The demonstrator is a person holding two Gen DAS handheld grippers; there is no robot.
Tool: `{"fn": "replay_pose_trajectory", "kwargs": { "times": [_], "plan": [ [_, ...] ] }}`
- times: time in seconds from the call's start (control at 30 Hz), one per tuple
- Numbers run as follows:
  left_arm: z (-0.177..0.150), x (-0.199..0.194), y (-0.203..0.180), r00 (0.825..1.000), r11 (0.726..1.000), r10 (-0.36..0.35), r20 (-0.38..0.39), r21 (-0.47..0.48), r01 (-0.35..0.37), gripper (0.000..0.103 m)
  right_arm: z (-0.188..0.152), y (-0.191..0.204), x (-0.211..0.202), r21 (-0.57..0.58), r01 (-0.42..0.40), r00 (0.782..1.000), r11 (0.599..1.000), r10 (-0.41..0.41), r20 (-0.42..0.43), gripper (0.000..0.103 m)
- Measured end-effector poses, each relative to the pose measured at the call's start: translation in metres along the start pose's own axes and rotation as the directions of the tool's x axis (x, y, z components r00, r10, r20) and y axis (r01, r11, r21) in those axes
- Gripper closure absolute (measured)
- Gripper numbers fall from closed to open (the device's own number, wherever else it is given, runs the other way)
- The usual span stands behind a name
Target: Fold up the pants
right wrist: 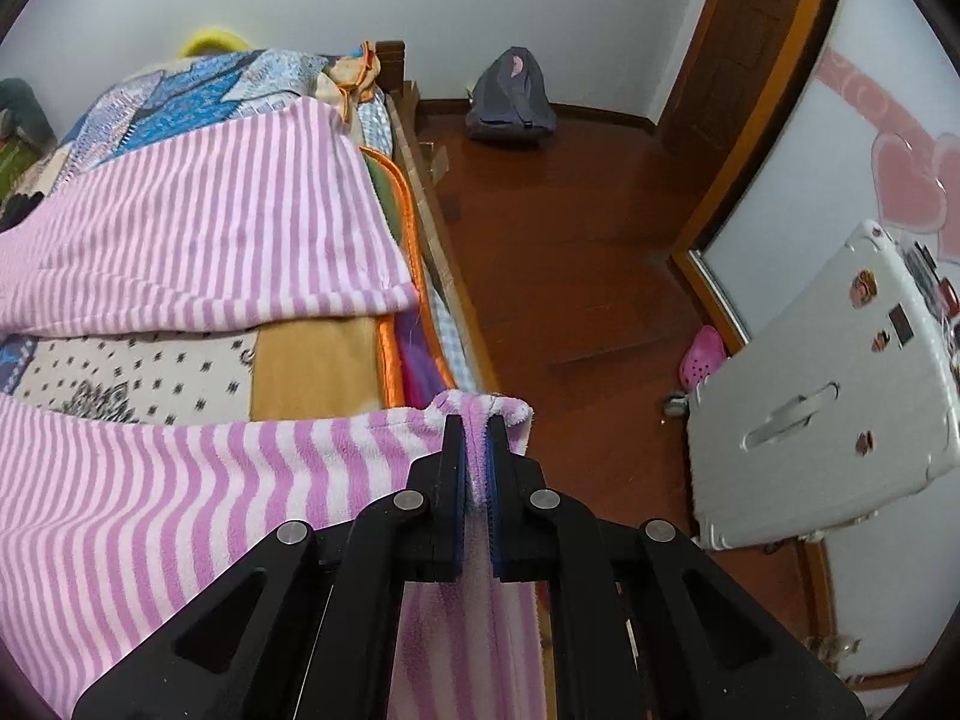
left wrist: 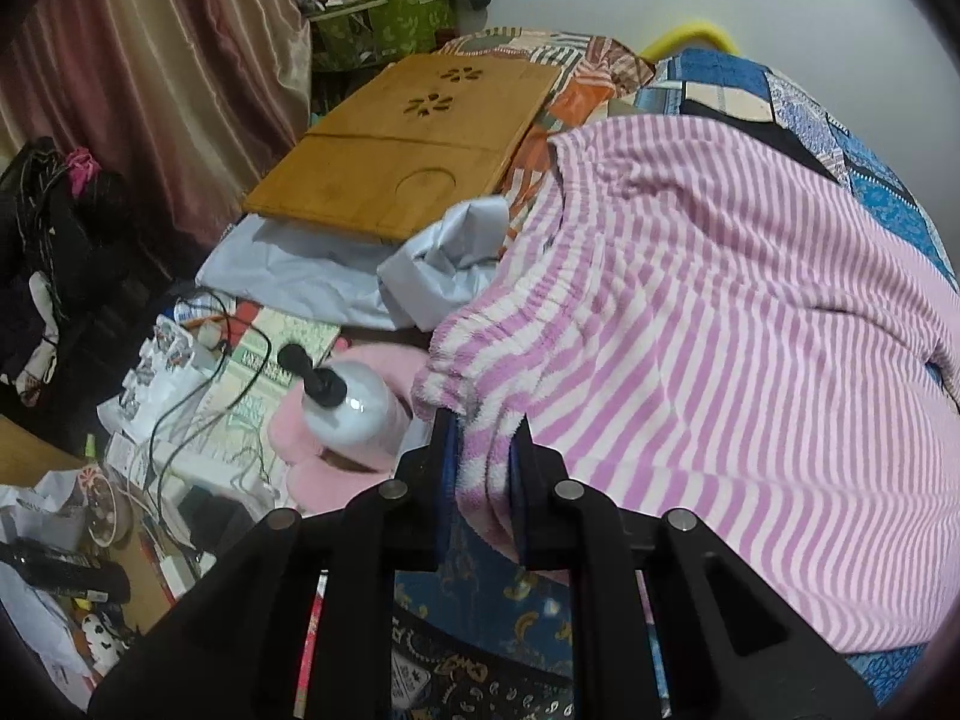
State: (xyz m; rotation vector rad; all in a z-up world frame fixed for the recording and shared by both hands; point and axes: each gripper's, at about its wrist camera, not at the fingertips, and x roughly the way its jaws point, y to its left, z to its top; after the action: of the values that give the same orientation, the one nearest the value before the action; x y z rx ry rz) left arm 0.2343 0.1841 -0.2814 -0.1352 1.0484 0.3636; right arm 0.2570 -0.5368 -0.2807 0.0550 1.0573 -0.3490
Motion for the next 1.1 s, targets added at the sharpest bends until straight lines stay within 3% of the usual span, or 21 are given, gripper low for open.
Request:
{"fn": "replay_pose_trajectory", "kwargs": {
  "times": [0.2, 0.4, 0.53, 0.63, 0.7, 0.77, 0.93, 1.1],
  "plan": [
    [-0.021, 0.004, 0.012, 1.000, 1.000, -0.006, -0.023, -0.025, 0.005, 0.088, -0.001, 0.012, 0.023, -0.004, -0.005, 0.999, 1.000, 0.005, -0.043, 0.098],
    [-0.035, 0.001, 0.028, 0.999, 0.998, -0.018, -0.037, -0.059, 0.016, 0.087, -0.003, 0.024, 0.021, -0.042, 0.001, 0.999, 0.999, -0.004, -0.051, 0.098],
    [-0.039, 0.004, 0.033, 0.997, 0.997, -0.043, -0.067, -0.065, 0.038, 0.080, -0.004, 0.030, 0.008, -0.072, 0.009, 0.998, 0.997, -0.013, -0.056, 0.091],
    [-0.038, 0.001, 0.043, 0.996, 0.994, -0.064, -0.070, -0.095, 0.058, 0.072, -0.003, 0.031, -0.012, -0.097, 0.017, 1.000, 0.995, -0.020, -0.022, 0.074],
    [-0.034, -0.009, 0.049, 0.997, 0.992, -0.064, -0.040, -0.108, 0.060, 0.071, -0.002, 0.030, -0.031, -0.100, 0.020, 1.000, 0.995, -0.018, 0.024, 0.056],
    [-0.027, -0.022, 0.050, 1.000, 0.995, -0.028, -0.002, -0.100, 0.027, 0.071, 0.000, 0.028, -0.045, -0.098, 0.014, 0.999, 0.995, -0.009, 0.054, 0.050],
    [0.003, -0.049, 0.055, 0.997, 0.995, -0.026, 0.073, -0.091, 0.033, 0.070, 0.010, 0.029, -0.074, -0.076, -0.025, 0.993, 0.997, 0.034, 0.116, 0.047],
    [0.052, -0.055, 0.043, 0.989, 0.992, -0.068, 0.128, -0.093, 0.080, 0.050, 0.025, 0.042, -0.085, -0.079, -0.061, 0.984, 0.995, 0.073, 0.160, 0.045]
  ]
}}
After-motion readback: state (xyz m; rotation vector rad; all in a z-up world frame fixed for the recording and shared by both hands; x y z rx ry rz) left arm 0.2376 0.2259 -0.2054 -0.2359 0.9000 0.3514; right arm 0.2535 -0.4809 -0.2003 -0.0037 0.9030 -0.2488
